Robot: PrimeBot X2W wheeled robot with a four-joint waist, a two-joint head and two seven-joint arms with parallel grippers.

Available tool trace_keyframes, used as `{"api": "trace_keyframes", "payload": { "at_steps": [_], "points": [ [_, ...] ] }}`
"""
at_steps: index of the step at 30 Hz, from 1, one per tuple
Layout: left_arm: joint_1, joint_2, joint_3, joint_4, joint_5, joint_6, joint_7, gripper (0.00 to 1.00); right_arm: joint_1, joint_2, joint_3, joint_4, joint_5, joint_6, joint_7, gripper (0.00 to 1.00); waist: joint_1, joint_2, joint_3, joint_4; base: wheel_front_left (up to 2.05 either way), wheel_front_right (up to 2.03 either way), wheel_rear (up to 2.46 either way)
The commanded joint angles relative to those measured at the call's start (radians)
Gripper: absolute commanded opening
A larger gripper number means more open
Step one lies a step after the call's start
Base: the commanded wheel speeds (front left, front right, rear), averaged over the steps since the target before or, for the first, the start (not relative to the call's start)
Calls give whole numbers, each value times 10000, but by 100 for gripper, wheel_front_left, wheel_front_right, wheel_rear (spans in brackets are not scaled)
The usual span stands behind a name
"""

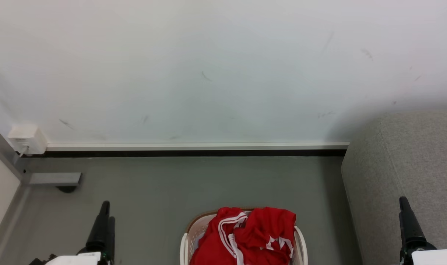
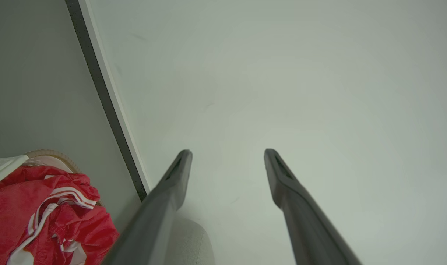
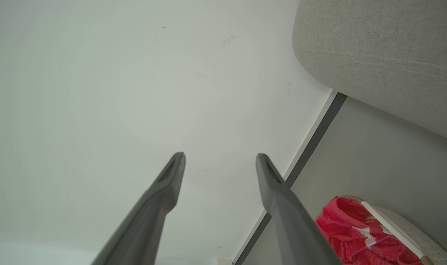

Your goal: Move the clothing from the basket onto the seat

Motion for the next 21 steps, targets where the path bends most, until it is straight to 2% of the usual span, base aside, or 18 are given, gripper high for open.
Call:
{"api": "trace_keyframes", "payload": {
  "at_steps": [1,15,21],
  "points": [
    [-114,66,-39,-188,344,10,-129,100,-68,-100,45,-233,-444,-3,-112,100,0,0,0,3,0,0,0],
    [36,79,-115,-416,2384,240,-686,100,51,-122,365,-904,-3742,-6,-671,100,0,0,13,16,0,0,0],
    [100,85,-105,-570,3576,314,-899,100,124,-130,462,-1133,-5333,-7,-884,100,0,0,22,15,0,0,0]
  ]
}}
